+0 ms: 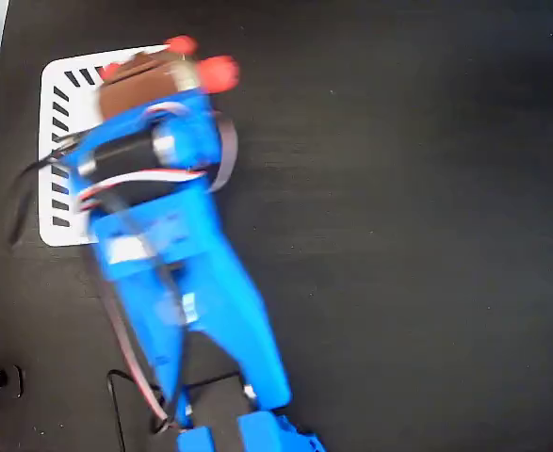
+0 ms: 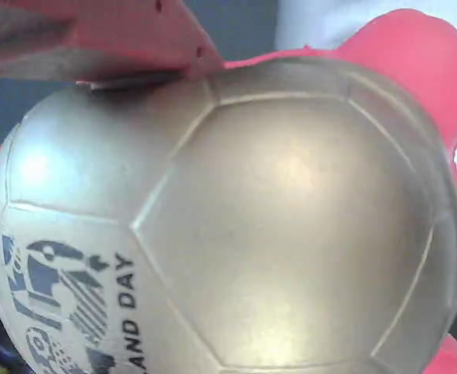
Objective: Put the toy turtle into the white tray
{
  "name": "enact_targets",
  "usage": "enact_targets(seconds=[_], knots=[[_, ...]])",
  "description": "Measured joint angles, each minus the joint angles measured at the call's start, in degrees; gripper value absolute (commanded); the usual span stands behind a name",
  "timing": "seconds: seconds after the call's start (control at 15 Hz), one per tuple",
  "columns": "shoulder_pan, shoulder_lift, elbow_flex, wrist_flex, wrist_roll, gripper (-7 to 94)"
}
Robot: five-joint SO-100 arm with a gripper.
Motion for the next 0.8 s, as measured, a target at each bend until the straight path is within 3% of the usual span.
enact_targets(seconds=[0.27, 0.6, 0.73, 0.8], knots=[[-6.50, -5.62, -1.76, 0.00, 1.85, 0], [-7.65, -12.39, -2.64, 0.00, 2.37, 1], [-8.09, -13.18, -2.64, -0.79, 2.90, 14], [-8.26, -13.18, -2.64, -0.97, 3.43, 30]])
